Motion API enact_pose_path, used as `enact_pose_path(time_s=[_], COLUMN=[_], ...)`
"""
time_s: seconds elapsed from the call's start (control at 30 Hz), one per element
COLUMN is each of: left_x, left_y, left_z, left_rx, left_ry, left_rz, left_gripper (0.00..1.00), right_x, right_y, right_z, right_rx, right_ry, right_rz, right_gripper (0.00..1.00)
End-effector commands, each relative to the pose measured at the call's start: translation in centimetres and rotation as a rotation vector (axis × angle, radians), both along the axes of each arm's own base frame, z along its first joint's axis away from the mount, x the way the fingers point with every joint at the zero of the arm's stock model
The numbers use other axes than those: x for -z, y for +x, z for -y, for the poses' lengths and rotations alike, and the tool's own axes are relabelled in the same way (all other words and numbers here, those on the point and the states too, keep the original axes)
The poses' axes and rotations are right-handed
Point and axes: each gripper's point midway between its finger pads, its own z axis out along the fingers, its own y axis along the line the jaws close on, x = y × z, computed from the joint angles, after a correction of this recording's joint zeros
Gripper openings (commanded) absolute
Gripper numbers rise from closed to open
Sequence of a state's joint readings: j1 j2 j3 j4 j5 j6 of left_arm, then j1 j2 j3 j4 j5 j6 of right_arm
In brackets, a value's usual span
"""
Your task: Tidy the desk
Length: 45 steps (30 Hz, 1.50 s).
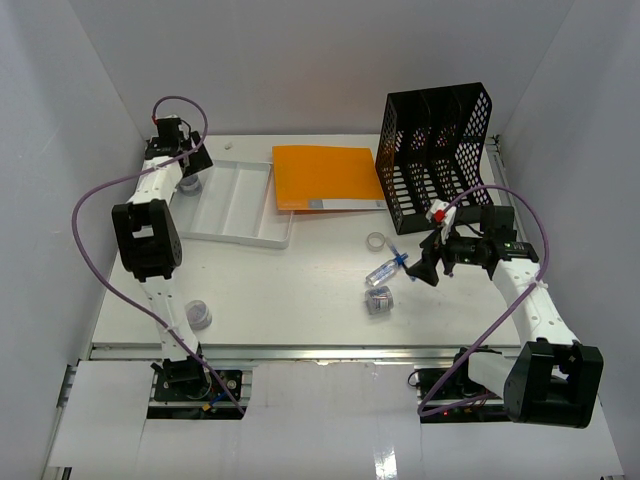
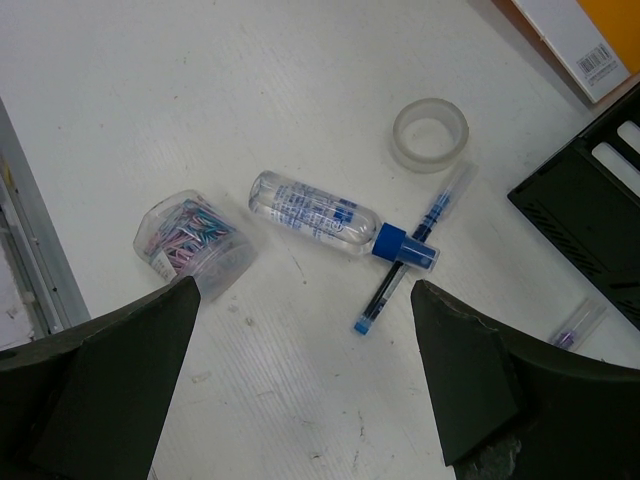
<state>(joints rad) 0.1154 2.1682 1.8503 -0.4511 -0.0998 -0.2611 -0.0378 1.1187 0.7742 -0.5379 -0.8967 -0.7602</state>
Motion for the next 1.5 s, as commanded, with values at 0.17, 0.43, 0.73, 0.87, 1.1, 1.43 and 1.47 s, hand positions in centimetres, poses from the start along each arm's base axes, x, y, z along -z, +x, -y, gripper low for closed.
enact_pose_path(time_s=[0.17,0.43,0.73,0.87,1.1,1.43,1.47], left_x=[-15.6,-11.0,-9.9,-10.0,-7.2,-5.4,-5.2], left_y=[-8.6,-22.8,-31.3,-33.3,-35.6,-37.9,-37.9], left_z=[10.6,17.7,19.0,19.6,20.6,25.9,26.6], left_rx=[0.419,0.634,0.629,0.601,0.584,0.662,0.671], left_ry=[-0.339,-0.681,-0.732,-0.800,-0.926,-1.017,-1.017], left_rz=[0.344,0.337,0.338,0.347,0.281,0.208,0.202], left_gripper=[0.95,0.98,0.98,0.98,0.98,0.98,0.98], right_x=[0.5,2.9,7.1,7.8,9.7,12.3,12.3], right_y=[-8.1,-11.8,-7.5,-5.5,-5.4,-6.7,-6.7], right_z=[-3.7,-5.1,-6.9,-7.2,-6.9,-6.8,-6.8], right_rx=[-0.467,-0.781,-0.768,-0.704,-0.678,-0.719,-0.719], right_ry=[0.051,-0.106,-0.392,-0.445,-0.470,-0.480,-0.480], right_rz=[0.108,0.289,0.349,0.380,0.341,0.241,0.236], right_gripper=[0.97,0.94,0.96,0.97,0.99,0.71,0.66])
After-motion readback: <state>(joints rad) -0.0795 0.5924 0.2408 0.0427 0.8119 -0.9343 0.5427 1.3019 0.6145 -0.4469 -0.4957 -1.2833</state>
